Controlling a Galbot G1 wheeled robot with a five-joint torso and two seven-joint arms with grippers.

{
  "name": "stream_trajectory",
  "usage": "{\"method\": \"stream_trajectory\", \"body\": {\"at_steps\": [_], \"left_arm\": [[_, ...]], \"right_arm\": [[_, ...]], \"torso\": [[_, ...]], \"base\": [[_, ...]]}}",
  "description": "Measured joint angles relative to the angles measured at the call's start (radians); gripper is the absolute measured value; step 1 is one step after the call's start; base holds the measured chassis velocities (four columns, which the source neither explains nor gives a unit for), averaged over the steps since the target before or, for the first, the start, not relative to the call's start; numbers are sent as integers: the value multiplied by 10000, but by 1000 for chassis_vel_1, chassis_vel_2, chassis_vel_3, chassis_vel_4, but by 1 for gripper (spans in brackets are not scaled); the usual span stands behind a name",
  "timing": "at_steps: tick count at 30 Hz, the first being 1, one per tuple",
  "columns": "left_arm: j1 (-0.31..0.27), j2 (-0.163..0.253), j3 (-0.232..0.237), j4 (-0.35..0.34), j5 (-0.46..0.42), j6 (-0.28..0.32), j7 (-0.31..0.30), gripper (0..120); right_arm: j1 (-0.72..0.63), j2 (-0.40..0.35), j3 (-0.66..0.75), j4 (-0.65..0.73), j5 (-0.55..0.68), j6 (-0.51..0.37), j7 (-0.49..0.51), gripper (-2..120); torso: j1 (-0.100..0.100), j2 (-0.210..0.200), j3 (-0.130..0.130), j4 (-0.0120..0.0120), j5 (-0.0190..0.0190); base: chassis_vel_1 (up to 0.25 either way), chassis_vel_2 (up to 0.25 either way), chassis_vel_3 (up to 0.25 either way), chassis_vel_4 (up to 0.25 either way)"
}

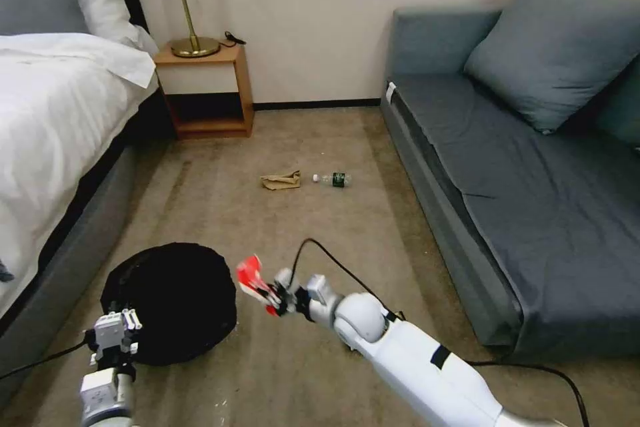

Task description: Pick up the trash bin, then pick up the garbage on the floor and place it into the trash bin.

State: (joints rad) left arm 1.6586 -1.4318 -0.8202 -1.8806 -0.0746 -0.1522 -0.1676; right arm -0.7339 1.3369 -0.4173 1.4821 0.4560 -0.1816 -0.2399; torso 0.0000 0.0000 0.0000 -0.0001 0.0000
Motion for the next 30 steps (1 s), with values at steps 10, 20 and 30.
{"method": "stream_trajectory", "body": {"at_steps": [10, 20, 30], "left_arm": [[-222, -148, 142, -33, 113, -36, 260, 7], [-29, -248, 186, -637, -52, -76, 497, 7], [110, -215, 230, -786, 62, -27, 563, 7]], "right_arm": [[1320, 1352, -1620, -903, 1096, 485, 759, 1], [1174, 1932, -2058, -2046, 397, 770, 1518, 4], [977, 1860, -1925, -2016, -187, 776, 1880, 39]], "torso": [[0, 0, 0, 2, -2], [0, 0, 1, 1, -1], [0, 0, 1, 1, 0]], "base": [[0, 0, 0, 0], [0, 0, 0, 0], [0, 0, 0, 0]]}}
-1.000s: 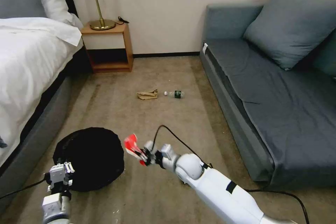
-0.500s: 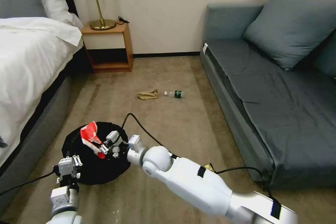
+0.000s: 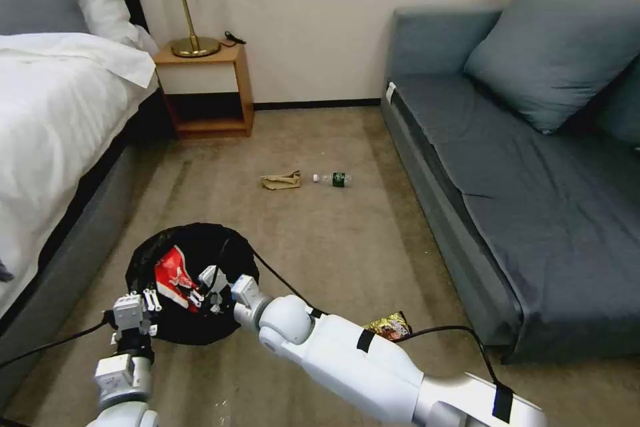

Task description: Pick up the trash bin, then pick up the garbage on the floor and place it into the trash bin.

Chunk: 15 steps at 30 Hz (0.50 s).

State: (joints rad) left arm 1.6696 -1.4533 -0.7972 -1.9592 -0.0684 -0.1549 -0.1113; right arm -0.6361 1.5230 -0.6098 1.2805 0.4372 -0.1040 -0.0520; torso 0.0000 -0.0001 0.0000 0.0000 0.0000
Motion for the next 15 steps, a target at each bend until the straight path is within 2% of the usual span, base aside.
{"method": "stream_trajectory", "body": {"at_steps": [4, 6, 9, 10, 15], "left_arm": [[63, -120, 8, 32, 150, -85, -1, 7], [70, -142, 13, 38, 180, -98, 0, 7], [106, -185, 25, 89, 318, -156, -5, 7], [106, -185, 25, 89, 318, -156, -5, 7], [119, -178, -16, 243, 398, -277, -27, 7]], "right_arm": [[62, -323, 62, 156, -129, -199, -98, 57], [62, -367, 64, 201, -155, -250, -141, 61], [60, -548, 65, 390, -355, -472, -339, 76], [60, -548, 65, 390, -355, -472, -339, 76], [88, -811, 36, 730, -554, -712, -518, 93]], "torso": [[0, 0, 0, 0, 0], [0, 0, 0, 0, 0], [0, 0, -1, 0, 1], [0, 0, -1, 0, 1], [0, 1, 0, 0, 1]], "base": [[0, 0, 0, 0], [0, 0, 0, 0], [0, 0, 0, 0], [0, 0, 0, 0], [0, 0, 0, 0]]}}
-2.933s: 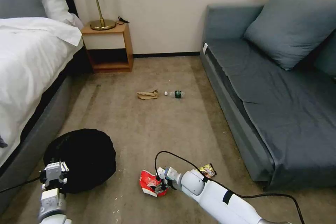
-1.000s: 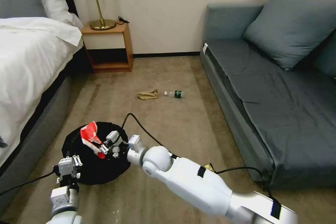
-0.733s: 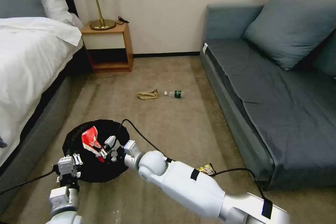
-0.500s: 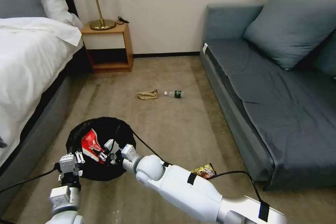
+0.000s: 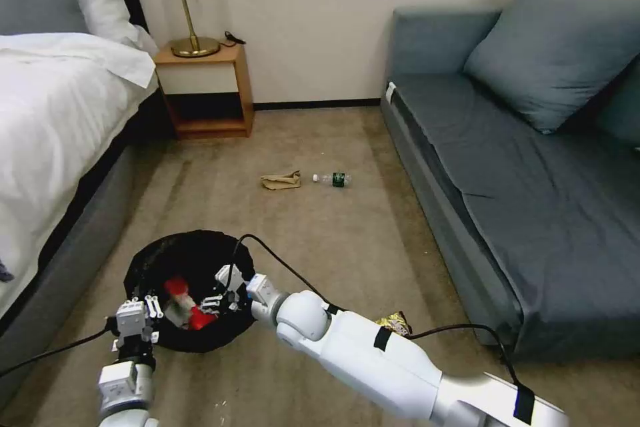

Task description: Pick up the trash bin, then pick up the garbage on the floor and place it into the trash bin.

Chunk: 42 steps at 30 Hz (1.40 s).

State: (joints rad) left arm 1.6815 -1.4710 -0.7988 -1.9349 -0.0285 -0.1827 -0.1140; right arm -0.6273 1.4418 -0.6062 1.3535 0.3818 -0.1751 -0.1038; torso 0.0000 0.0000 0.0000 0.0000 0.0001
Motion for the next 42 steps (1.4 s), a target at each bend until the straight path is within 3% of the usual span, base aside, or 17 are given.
{"method": "stream_trajectory", "body": {"at_steps": [9, 12, 18, 22, 30, 42], "left_arm": [[131, 54, -184, 91, -25, -281, -13, 7], [194, 57, -218, 29, -32, -306, -13, 7], [182, 26, -221, 69, 35, -297, -13, 7], [174, -38, -206, 164, 120, -252, -50, 7], [238, -45, -260, 184, 112, -112, -166, 7], [234, -27, -322, 291, 47, -111, -205, 7]], "right_arm": [[-20, -972, 499, 720, -30, -98, -376, 100], [-42, -1948, 882, 1091, -299, -370, -1261, 100], [-186, -2830, 1441, 1213, -900, -555, -2516, 100], [-668, -3480, 2502, 476, -1706, -13, -3945, 100], [-837, -3685, 3710, -1877, -3359, 1408, -5797, 100], [-1266, -3396, 4325, -3622, -5381, 2330, -6345, 100]], "torso": [[0, 0, 0, 1, 2], [0, 0, 0, 0, 3], [0, 0, 0, 0, 3], [0, 0, -1, 0, 4], [0, 0, 0, -1, 3], [0, 0, 0, 0, 0]], "base": [[0, 0, 0, 0], [0, 0, 0, 0], [0, 0, 0, 0], [0, 0, 0, 0], [0, 0, 0, 0], [0, 0, 0, 0]]}}
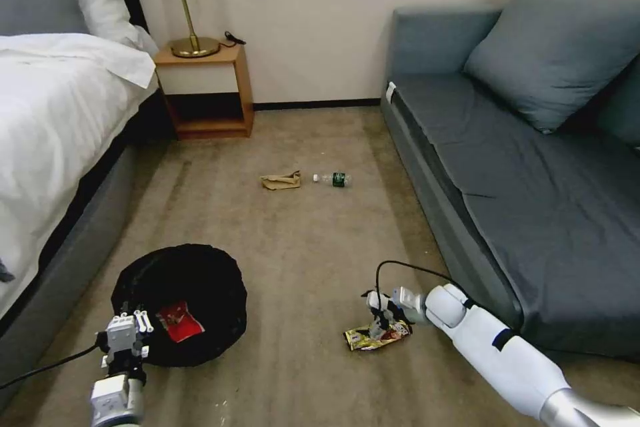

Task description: Pick up the trash bin, then pick up the garbage on the floor and place it into the trash bin.

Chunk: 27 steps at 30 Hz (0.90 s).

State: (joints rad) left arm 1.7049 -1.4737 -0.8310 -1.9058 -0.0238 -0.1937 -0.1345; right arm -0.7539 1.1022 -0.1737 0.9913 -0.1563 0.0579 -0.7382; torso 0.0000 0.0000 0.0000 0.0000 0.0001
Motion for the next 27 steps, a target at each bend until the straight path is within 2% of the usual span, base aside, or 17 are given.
{"method": "stream_trajectory", "body": {"at_steps": [15, 20, 24, 25, 27], "left_arm": [[-65, 7, 85, 84, -53, -3, 49, 7], [-31, -5, 90, 85, -24, -43, 60, 7], [27, -64, 101, 85, 48, -135, 62, 7], [27, -64, 101, 85, 48, -135, 62, 7], [65, -92, 110, 84, 115, -168, 63, 7]], "right_arm": [[-483, -22, 301, -343, -223, 231, 11, 98], [-502, -36, 351, -383, -205, 298, -82, 87], [-539, -105, 367, -315, -157, 380, -87, 73], [-539, -105, 367, -315, -157, 380, -87, 73], [-595, -137, 371, -235, -138, 396, -83, 64]], "torso": [[0, 0, 0, 0, 0], [0, 2, -1, 0, -3], [0, 1, 0, 0, -2], [0, 1, 0, 0, -2], [0, 2, 0, 1, -1]], "base": [[0, 0, 0, 0], [0, 0, 0, 0], [0, 0, 0, 0], [0, 0, 0, 0], [0, 0, 0, 0]]}}
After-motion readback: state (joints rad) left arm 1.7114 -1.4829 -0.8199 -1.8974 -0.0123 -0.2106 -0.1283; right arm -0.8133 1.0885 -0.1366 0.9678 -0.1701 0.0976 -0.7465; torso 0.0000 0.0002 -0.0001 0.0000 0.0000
